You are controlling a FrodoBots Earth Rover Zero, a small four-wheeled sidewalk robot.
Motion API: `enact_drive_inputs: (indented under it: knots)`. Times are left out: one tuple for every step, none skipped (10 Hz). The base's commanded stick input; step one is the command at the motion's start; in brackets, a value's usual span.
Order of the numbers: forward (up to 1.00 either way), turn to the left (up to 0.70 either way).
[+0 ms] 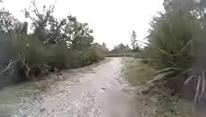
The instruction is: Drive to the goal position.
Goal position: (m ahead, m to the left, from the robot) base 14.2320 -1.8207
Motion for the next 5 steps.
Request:
enact_drive_inputs:
  knots:
    - [0.70, 0.00]
    - [0.70, 0.00]
    - [0.70, 0.00]
    - [0.70, 0.00]
    - [0.70, 0.00]
